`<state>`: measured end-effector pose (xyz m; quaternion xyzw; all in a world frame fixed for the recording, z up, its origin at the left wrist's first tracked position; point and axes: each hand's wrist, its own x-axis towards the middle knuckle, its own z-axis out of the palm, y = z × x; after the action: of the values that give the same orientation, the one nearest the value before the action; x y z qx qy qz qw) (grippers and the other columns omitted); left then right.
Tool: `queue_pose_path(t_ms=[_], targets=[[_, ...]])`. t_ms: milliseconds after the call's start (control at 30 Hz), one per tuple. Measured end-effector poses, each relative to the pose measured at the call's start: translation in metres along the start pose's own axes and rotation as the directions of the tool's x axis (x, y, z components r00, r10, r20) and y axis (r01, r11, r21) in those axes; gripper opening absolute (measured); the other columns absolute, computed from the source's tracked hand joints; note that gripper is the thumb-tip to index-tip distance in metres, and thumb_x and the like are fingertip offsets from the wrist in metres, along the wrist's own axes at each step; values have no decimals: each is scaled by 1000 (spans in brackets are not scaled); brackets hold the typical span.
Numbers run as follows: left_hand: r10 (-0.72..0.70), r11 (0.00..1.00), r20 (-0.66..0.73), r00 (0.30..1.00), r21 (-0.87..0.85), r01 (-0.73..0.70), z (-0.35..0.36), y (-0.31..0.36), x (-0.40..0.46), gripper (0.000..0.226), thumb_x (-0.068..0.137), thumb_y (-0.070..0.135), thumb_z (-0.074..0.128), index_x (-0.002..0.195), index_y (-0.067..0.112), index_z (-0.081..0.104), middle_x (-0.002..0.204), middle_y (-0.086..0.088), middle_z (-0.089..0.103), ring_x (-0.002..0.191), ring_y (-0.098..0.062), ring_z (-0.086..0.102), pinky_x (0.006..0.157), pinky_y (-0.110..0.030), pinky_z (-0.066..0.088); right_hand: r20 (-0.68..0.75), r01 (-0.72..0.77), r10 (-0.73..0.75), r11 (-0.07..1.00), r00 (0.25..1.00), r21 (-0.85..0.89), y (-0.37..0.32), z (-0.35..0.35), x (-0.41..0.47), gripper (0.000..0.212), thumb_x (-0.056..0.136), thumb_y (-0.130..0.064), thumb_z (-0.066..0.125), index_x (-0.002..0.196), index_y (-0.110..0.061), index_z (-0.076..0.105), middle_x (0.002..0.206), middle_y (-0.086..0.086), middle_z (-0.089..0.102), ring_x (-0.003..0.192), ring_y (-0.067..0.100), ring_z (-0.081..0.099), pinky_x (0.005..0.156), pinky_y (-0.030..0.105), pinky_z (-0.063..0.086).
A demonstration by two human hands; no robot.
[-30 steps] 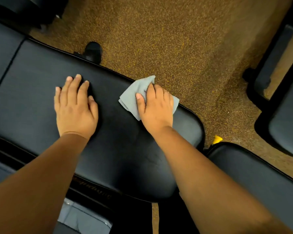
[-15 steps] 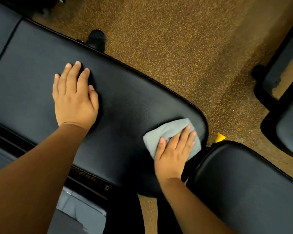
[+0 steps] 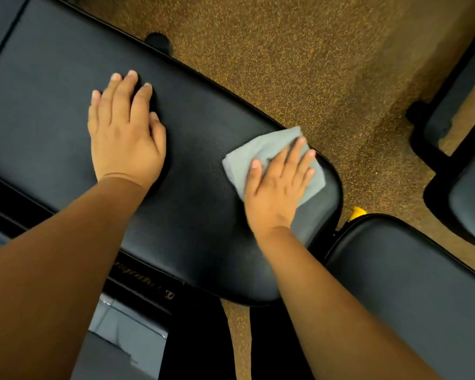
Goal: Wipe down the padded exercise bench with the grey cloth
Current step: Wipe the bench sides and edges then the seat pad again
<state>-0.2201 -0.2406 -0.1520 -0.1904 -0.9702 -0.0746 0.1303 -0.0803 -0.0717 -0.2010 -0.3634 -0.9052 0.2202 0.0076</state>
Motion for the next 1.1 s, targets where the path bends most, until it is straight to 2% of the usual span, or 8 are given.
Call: queue_pose_path(t_ms=[133,233,400,567,633,867,1000,1100], targets=[[12,1000,18,1000,15,-12,-2,0,-1,42,99,24,35,136,10,49,149,-10,41,142,-28,31,119,-41,12,143,380,-374,925,916,-15,0,9,-86,69,102,-46,28,153,-2,15,163,12,7,150,38,2,122,51,3],[18,1000,58,998,12,-18,-5,1,-2,45,99,24,32,139,10,46,151,-10,38,143,-28,28,120,-42,11,220,471,-451,881,865,-43,42,5,-133,69,103,-50,22,153,-6,7,163,4,1,151,35,1,122,48,3],[21,1000,118,993,3,-22,-10,1,-2,48,99,27,27,142,10,42,153,-10,34,145,-28,23,120,-43,9,184,303,-278,944,943,-128,96,-9,-112,70,103,-50,20,149,3,24,161,18,16,148,40,11,119,53,15],[34,997,113,993,-66,-27,-11,-3,-3,46,98,25,30,138,11,46,151,-9,38,144,-27,26,120,-45,11,73,10,-5,998,997,-67,35,0,-66,75,100,-50,16,152,4,14,162,19,9,149,39,3,121,54,8],[19,990,94,995,-141,-6,-11,-7,-2,42,96,23,36,133,11,52,147,-9,42,143,-26,30,119,-44,14,69,-7,10,999,998,-40,2,5,-63,75,100,-51,16,153,2,13,163,17,6,150,39,0,121,53,5],[43,898,137,990,-439,22,-33,-33,-27,26,91,7,50,114,4,62,137,-14,48,139,-32,34,117,-34,24,215,498,-476,865,853,-59,0,17,-146,66,102,-47,30,152,-4,23,164,8,6,151,35,0,122,50,2],[-178,934,121,977,-291,206,-57,-57,-79,36,92,14,55,128,11,56,149,-12,39,144,-33,24,115,-56,23,297,627,-575,769,763,-122,47,5,-152,68,102,-55,24,147,-5,25,165,-1,-7,151,31,0,122,46,4],[-483,842,63,873,-239,483,-67,-77,-111,63,92,36,60,145,10,38,157,-17,20,145,-34,19,117,-52,20,309,619,-558,771,770,-150,35,5,-142,75,99,-60,25,149,-3,22,165,5,-1,151,34,0,121,49,4]])
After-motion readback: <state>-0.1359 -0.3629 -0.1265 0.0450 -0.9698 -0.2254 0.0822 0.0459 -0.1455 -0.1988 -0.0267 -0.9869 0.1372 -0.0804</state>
